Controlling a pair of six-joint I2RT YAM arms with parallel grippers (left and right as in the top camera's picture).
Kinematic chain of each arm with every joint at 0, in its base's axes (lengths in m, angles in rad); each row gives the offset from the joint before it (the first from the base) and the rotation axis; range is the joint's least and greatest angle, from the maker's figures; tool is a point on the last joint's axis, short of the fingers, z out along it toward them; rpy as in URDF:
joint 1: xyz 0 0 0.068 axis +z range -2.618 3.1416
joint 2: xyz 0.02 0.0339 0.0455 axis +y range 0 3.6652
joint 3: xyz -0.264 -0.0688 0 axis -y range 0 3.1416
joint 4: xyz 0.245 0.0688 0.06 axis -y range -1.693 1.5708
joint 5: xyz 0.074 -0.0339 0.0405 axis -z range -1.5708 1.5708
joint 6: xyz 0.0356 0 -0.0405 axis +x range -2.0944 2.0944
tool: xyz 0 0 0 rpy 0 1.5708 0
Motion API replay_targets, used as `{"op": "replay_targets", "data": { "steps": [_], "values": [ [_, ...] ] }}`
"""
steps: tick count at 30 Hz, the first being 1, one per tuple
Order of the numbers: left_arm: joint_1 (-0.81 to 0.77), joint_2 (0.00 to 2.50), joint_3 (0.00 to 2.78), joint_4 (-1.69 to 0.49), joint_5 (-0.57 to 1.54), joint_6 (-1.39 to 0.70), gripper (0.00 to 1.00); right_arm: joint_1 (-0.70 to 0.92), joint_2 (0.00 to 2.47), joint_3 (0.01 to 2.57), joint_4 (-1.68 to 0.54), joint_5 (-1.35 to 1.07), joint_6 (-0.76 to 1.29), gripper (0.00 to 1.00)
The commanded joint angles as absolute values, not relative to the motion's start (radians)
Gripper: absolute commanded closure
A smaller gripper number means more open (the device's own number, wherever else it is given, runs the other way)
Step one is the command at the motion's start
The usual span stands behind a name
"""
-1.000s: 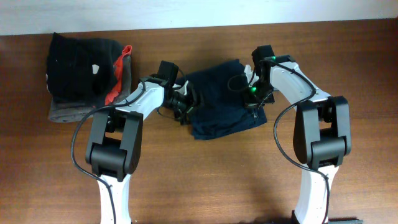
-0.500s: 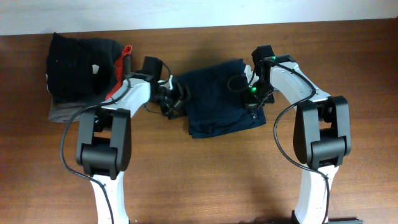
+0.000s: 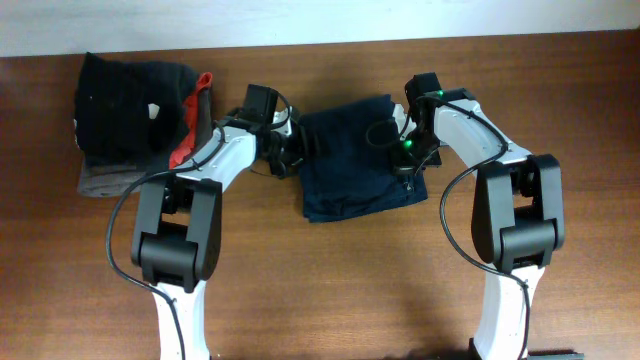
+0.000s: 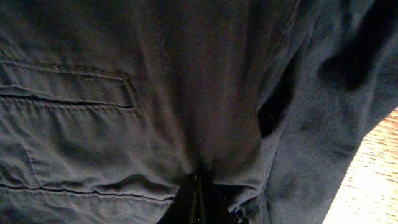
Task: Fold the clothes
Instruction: 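Grasp the navy bundle's left edge with the left gripper, then lift the navy bundle with the left gripper onto the clothes stack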
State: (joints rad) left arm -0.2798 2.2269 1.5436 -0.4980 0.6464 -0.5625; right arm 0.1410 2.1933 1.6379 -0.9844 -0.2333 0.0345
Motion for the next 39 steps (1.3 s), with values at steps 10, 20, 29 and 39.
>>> {"op": "replay_targets", "data": {
  "steps": [10,20,29,39],
  "values": [
    [-0.289,2.339,1.48,-0.487,0.667,-0.431,0.74,0.144,2.231,1.596,-1.002,-0.213,0.042,0.96],
    [-0.239,2.215,1.482,-0.601,0.708,-0.211,0.99,0.142,2.204,1.622,-1.106,-0.213,0.042,0.96],
    [-0.168,1.855,1.584,-0.659,0.62,-0.073,0.99,0.142,1.982,1.799,-1.236,-0.213,0.042,0.96],
    [0.107,1.78,1.691,-0.49,0.62,-0.204,0.99,0.142,1.799,1.88,-1.242,-0.213,0.042,0.95]
  ]
}}
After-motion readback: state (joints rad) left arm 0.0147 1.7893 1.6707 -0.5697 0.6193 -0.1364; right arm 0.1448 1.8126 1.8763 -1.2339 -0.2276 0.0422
